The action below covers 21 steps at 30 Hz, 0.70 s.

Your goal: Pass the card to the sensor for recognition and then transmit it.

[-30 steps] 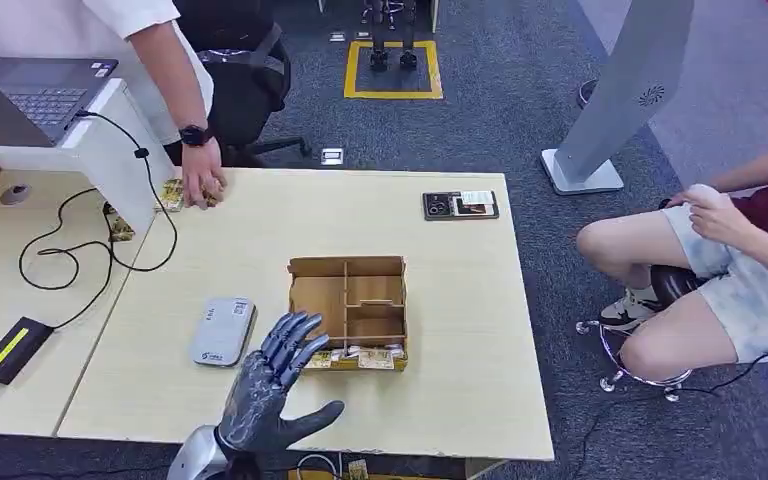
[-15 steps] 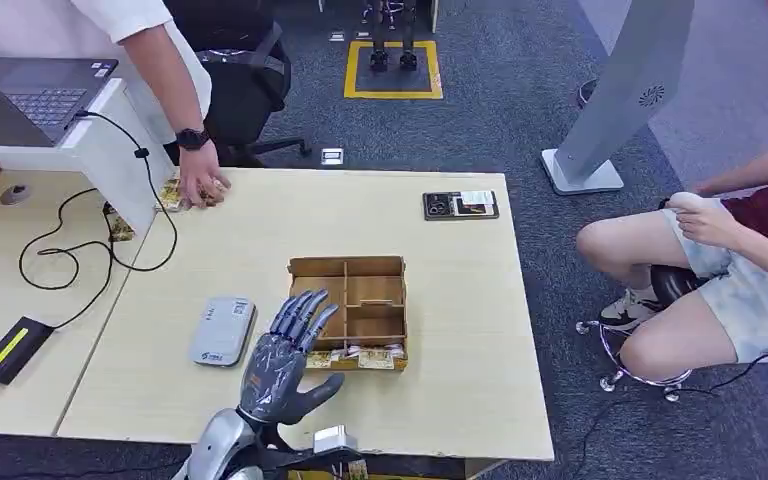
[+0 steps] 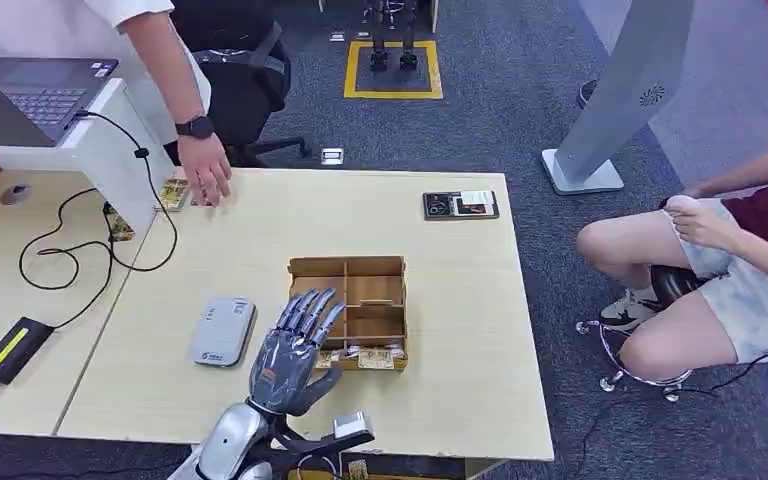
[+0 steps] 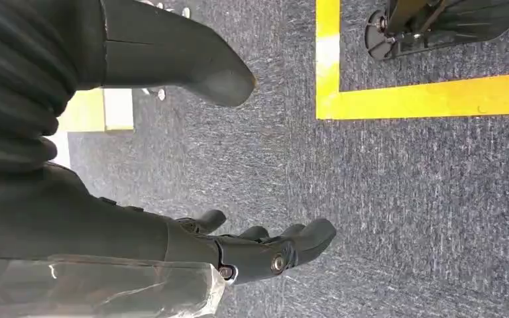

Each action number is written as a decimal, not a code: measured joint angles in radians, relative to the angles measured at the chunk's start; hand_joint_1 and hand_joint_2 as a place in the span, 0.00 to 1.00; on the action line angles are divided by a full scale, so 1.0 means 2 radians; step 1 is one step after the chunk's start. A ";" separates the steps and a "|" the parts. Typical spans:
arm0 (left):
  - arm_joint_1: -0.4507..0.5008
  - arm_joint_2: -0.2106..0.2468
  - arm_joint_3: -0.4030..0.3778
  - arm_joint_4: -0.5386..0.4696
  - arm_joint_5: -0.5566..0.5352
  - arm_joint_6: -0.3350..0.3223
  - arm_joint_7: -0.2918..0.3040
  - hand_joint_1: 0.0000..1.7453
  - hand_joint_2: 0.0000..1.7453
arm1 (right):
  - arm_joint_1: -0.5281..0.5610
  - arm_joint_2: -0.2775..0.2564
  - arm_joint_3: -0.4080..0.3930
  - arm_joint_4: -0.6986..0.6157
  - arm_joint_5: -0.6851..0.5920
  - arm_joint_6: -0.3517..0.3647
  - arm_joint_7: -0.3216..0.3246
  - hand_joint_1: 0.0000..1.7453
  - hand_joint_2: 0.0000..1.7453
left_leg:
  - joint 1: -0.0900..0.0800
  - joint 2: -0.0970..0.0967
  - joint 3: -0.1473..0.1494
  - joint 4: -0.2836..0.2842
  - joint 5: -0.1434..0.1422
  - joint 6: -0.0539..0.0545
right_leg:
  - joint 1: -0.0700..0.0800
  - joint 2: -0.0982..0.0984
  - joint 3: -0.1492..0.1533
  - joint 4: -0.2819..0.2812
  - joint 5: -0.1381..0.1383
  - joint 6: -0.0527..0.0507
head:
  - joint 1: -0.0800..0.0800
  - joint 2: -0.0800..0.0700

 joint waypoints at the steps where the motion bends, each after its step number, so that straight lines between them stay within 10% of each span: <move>1: -0.001 0.000 0.000 0.002 -0.003 0.000 0.000 0.00 1.00 | 0.000 0.000 0.000 0.000 0.000 0.000 0.000 0.00 1.00 | 0.000 0.000 0.000 0.000 0.000 0.000 | 0.000 0.000 0.000 0.000 0.000 0.000 | 0.000 0.000; 8: -0.004 -0.001 0.000 0.013 -0.018 0.000 0.008 0.04 1.00 | 0.000 0.000 0.002 0.000 0.000 0.001 0.003 0.00 1.00 | 0.000 0.000 0.000 0.000 0.000 0.000 | 0.000 0.000 0.000 0.000 0.000 0.000 | 0.000 0.000; 9: -0.004 -0.001 0.000 0.014 -0.019 0.000 0.008 0.35 1.00 | 0.000 0.000 0.003 0.000 0.000 0.001 0.003 0.00 1.00 | 0.000 0.000 0.000 0.000 0.000 0.000 | 0.000 0.000 0.000 0.000 0.000 0.000 | 0.000 0.000; 10: -0.005 -0.002 0.000 0.017 -0.019 0.000 0.008 0.94 1.00 | 0.000 0.000 0.003 0.000 0.000 0.000 0.003 0.00 1.00 | 0.000 0.000 0.000 0.000 0.000 0.000 | 0.000 0.000 0.000 0.000 0.000 0.000 | 0.000 0.000; 11: -0.005 -0.003 0.000 0.018 -0.020 0.000 0.008 1.00 1.00 | 0.000 0.000 0.003 0.000 -0.001 0.000 0.003 0.00 1.00 | 0.000 0.000 0.000 0.000 0.000 0.000 | 0.000 0.000 0.000 0.000 0.000 0.000 | 0.000 0.000; 21: -0.006 -0.004 0.000 0.031 -0.029 -0.003 0.014 1.00 1.00 | 0.000 0.000 0.008 0.000 -0.002 0.000 0.003 0.00 1.00 | 0.000 0.000 0.000 0.000 0.000 0.000 | 0.000 0.000 0.000 0.000 0.000 0.000 | 0.000 0.000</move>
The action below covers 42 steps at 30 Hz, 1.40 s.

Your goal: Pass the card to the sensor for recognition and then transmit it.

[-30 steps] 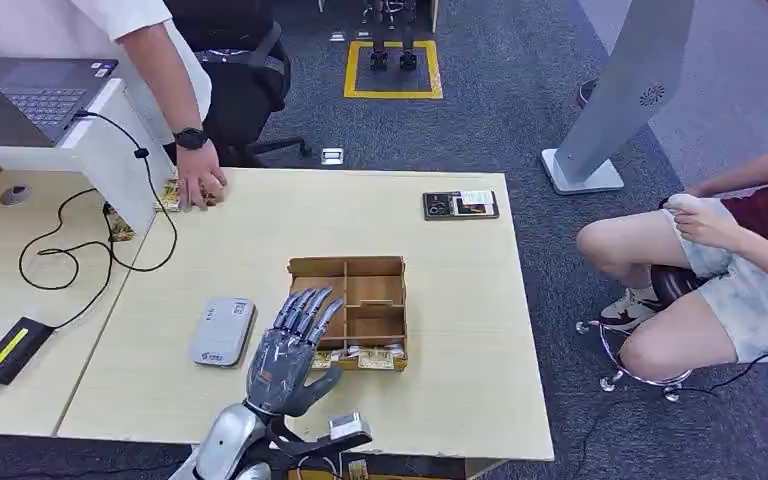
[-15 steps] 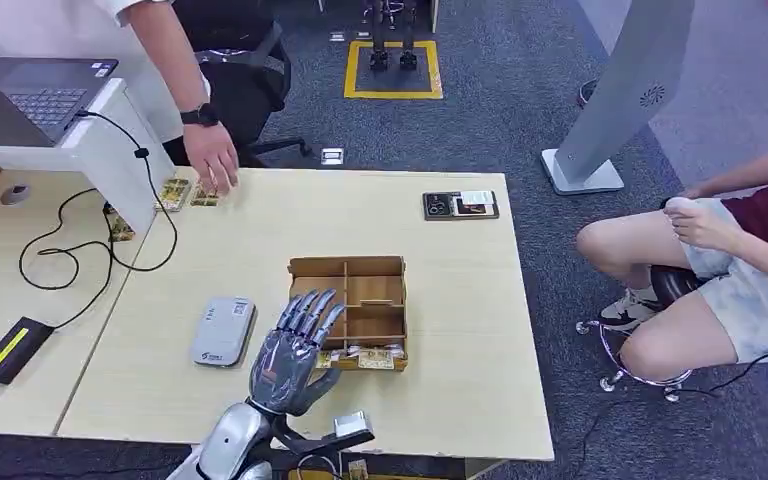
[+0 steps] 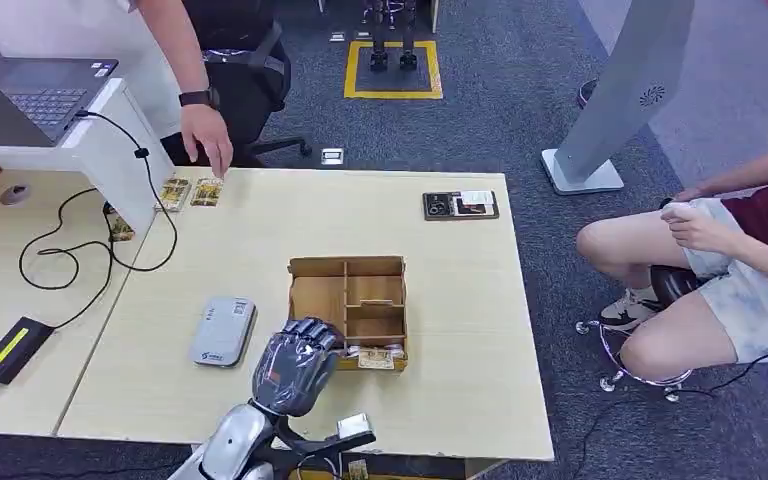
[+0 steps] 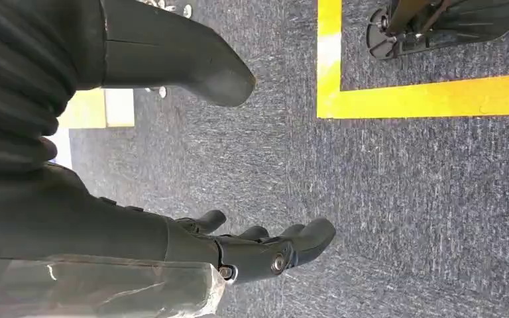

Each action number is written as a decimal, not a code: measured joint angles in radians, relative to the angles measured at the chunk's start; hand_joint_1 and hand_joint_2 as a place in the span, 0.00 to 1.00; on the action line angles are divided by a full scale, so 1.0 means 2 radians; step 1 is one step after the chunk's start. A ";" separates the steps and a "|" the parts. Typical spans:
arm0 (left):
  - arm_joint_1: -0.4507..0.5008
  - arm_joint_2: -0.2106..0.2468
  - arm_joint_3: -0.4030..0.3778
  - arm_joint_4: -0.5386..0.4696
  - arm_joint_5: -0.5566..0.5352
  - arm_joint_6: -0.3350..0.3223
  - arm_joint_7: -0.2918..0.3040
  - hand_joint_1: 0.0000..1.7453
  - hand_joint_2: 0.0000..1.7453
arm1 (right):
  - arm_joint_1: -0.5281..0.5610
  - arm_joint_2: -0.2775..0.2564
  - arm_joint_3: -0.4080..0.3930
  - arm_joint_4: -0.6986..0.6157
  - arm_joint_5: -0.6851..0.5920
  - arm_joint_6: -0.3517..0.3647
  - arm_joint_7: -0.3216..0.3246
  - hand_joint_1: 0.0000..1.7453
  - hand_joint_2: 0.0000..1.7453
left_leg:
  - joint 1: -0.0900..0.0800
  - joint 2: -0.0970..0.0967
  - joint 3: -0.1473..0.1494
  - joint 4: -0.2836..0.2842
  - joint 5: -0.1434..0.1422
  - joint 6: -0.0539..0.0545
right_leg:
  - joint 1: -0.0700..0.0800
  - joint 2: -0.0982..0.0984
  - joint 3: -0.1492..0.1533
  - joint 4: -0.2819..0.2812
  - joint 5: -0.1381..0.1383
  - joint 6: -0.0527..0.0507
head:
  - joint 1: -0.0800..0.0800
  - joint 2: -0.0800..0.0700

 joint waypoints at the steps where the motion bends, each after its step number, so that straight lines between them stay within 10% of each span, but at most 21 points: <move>1: 0.000 0.000 0.000 0.001 0.000 0.000 0.000 1.00 1.00 | 0.000 0.000 0.001 0.000 0.000 0.000 0.000 0.00 1.00 | 0.000 0.000 0.000 0.000 0.000 0.000 | 0.000 0.000 0.000 0.000 0.000 0.000 | 0.000 0.000; 29: -0.001 -0.001 0.001 0.015 -0.006 0.000 0.008 1.00 1.00 | 0.000 0.000 0.002 0.000 -0.006 -0.001 0.001 0.00 1.00 | 0.000 0.000 0.000 0.000 0.000 0.000 | 0.000 0.000 0.000 0.000 0.000 0.000 | 0.000 0.000; 30: -0.001 -0.001 0.001 0.015 -0.004 0.001 0.008 0.90 1.00 | 0.000 0.000 0.003 0.000 -0.006 -0.001 0.001 0.00 1.00 | 0.000 0.000 0.000 0.000 0.000 0.000 | 0.000 0.000 0.000 0.000 0.000 0.000 | 0.000 0.000; 31: -0.001 -0.001 0.001 0.015 -0.003 0.002 0.007 0.07 1.00 | 0.000 0.000 0.003 0.000 -0.006 -0.001 0.001 0.00 1.00 | 0.000 0.000 0.000 0.000 0.000 0.000 | 0.000 0.000 0.000 0.000 0.000 0.000 | 0.000 0.000; 42: 0.007 -0.009 0.014 0.015 -0.007 0.036 -0.001 0.00 1.00 | 0.001 0.000 0.006 0.000 -0.007 -0.004 0.001 0.00 1.00 | 0.000 0.000 0.000 0.000 0.000 0.000 | 0.000 0.000 0.000 0.000 0.000 0.000 | 0.000 0.000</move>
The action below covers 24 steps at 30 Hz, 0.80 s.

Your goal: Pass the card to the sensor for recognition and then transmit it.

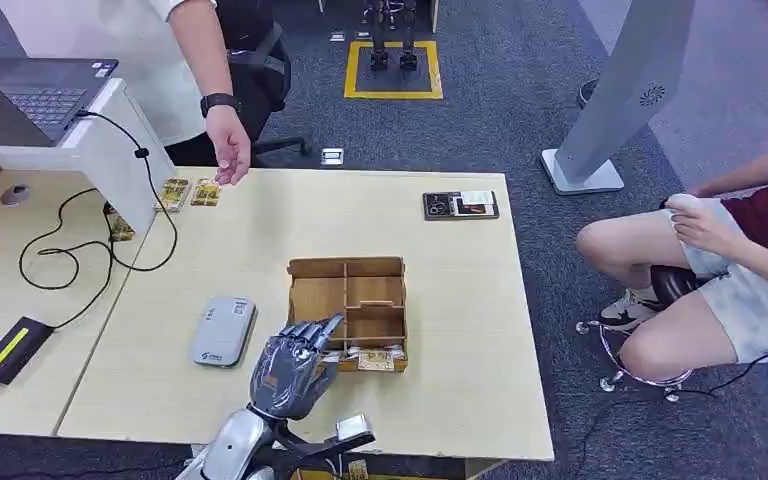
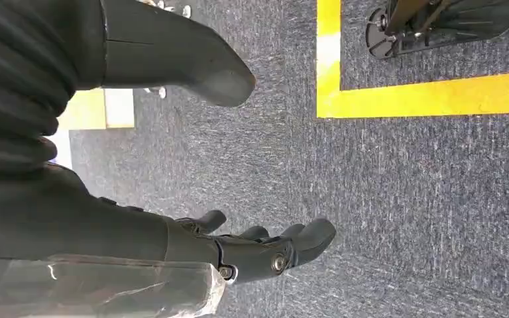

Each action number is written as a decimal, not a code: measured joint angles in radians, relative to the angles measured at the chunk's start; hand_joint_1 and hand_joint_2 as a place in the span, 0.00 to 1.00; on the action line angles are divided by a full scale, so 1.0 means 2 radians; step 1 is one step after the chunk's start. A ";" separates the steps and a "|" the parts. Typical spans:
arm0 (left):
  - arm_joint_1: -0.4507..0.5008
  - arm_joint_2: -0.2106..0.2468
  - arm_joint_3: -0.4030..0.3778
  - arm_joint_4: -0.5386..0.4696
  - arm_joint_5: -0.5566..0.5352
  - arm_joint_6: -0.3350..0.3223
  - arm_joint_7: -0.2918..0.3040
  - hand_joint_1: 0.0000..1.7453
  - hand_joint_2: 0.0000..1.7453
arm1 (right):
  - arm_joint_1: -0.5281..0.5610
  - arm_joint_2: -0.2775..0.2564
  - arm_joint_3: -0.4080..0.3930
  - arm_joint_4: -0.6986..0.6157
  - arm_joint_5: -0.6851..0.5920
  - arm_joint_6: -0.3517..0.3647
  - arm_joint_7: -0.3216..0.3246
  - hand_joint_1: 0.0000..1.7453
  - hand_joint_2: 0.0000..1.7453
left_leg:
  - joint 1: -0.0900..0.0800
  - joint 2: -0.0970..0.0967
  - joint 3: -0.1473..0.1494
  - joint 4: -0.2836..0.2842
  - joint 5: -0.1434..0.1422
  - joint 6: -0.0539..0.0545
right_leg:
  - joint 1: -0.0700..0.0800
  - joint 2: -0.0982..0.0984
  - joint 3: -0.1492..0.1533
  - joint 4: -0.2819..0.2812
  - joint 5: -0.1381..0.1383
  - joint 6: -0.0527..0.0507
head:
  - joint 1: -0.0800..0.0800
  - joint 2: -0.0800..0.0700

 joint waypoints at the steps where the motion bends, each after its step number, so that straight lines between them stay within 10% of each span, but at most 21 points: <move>1: 0.001 0.000 0.000 0.000 0.000 0.000 0.000 0.00 1.00 | 0.000 0.000 0.000 0.000 0.000 0.000 0.000 0.00 1.00 | 0.000 0.000 0.000 0.000 0.000 0.000 | 0.000 0.000 0.000 0.000 0.000 0.000 | 0.000 0.000; 9: 0.004 -0.005 0.011 -0.002 -0.004 0.000 -0.016 0.00 1.00 | 0.000 0.000 0.001 0.000 0.000 0.000 0.000 0.00 1.00 | 0.000 0.000 0.000 0.000 0.000 0.000 | 0.000 0.000 0.000 0.000 0.000 0.000 | 0.000 0.000; 19: 0.040 -0.053 0.104 -0.051 0.002 0.001 -0.159 0.00 1.00 | 0.000 0.000 0.008 0.000 -0.002 -0.005 -0.001 0.00 1.00 | 0.000 0.000 0.000 0.000 0.000 0.000 | 0.000 0.000 0.000 0.000 0.000 0.000 | 0.000 0.000; 24: 0.046 -0.065 0.137 -0.056 -0.027 0.001 -0.139 0.00 1.00 | 0.001 0.000 0.010 0.000 -0.002 -0.006 -0.001 0.00 1.00 | 0.000 0.000 0.000 0.000 0.000 0.000 | 0.000 0.000 0.000 0.000 0.000 0.000 | 0.000 0.000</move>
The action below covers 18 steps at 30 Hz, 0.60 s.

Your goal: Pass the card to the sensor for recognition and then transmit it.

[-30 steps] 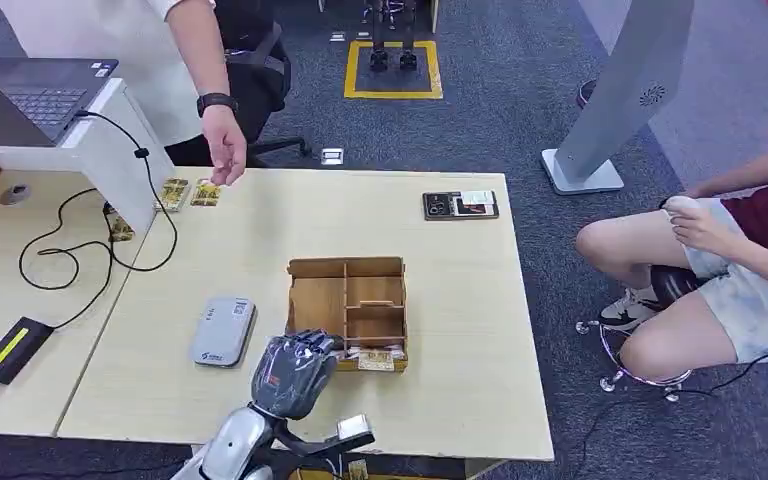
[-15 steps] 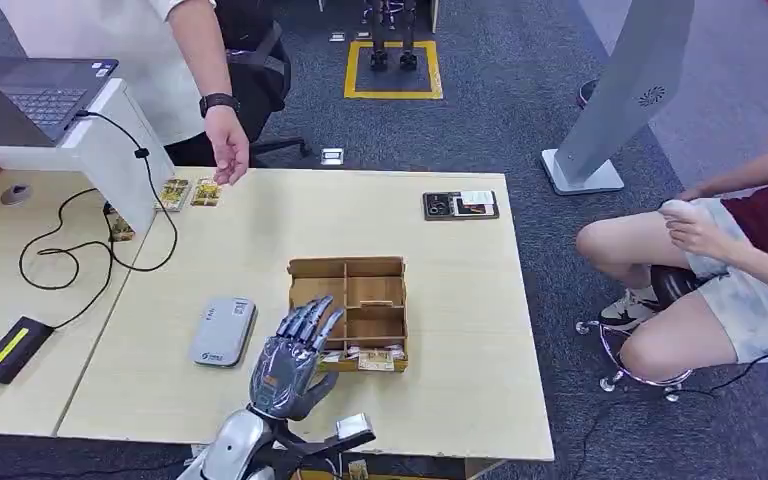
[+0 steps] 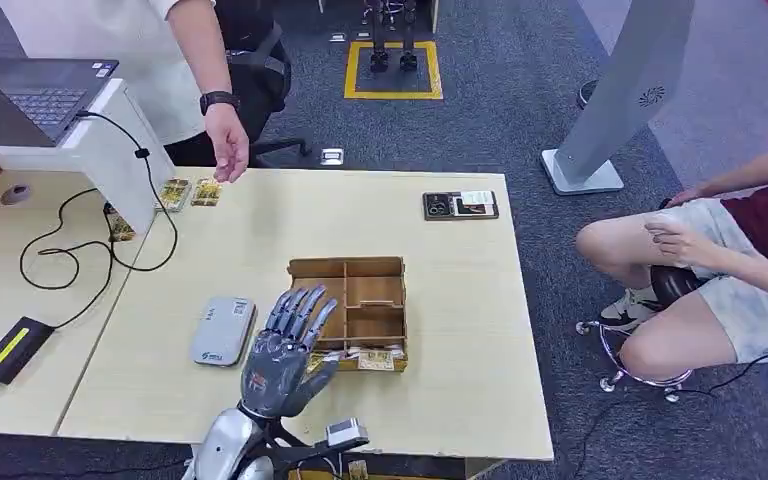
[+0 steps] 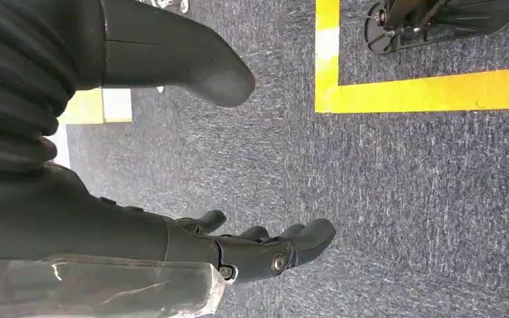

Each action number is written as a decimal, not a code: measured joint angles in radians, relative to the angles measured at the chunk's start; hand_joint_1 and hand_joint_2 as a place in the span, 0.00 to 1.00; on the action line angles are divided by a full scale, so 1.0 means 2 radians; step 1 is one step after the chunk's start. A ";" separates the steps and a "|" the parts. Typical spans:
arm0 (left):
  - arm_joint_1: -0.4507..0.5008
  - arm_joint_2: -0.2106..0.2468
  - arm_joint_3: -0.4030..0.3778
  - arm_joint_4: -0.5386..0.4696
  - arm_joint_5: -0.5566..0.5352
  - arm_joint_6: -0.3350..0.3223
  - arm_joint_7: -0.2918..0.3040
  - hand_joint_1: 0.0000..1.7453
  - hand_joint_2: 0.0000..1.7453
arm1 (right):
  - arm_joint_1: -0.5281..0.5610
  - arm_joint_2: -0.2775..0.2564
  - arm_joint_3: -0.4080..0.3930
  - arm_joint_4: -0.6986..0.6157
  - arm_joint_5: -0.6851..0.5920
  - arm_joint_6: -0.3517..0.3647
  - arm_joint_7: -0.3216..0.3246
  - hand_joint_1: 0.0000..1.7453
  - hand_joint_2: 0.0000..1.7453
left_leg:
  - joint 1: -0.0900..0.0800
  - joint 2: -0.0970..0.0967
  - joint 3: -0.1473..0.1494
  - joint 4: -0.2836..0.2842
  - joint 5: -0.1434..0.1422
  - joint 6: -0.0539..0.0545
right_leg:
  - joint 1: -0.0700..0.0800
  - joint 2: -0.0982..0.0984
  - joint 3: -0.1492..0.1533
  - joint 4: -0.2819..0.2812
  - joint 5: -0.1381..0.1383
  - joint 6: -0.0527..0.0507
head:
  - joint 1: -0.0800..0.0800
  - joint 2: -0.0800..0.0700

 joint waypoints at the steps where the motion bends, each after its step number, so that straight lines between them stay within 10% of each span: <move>1: 0.000 0.000 0.002 0.000 -0.008 0.000 0.008 0.00 1.00 | 0.000 0.000 0.000 0.000 0.000 0.000 0.000 0.00 1.00 | 0.000 0.000 0.000 0.000 0.000 0.000 | 0.000 0.000 0.000 0.000 0.000 0.000 | 0.000 0.000; 18: -0.006 0.023 0.020 0.002 -0.086 0.000 0.120 0.00 1.00 | 0.000 0.000 0.010 0.000 -0.006 0.001 0.005 0.00 1.00 | 0.000 0.000 0.000 0.000 0.000 0.000 | 0.000 0.000 0.000 0.000 0.000 0.000 | 0.000 0.000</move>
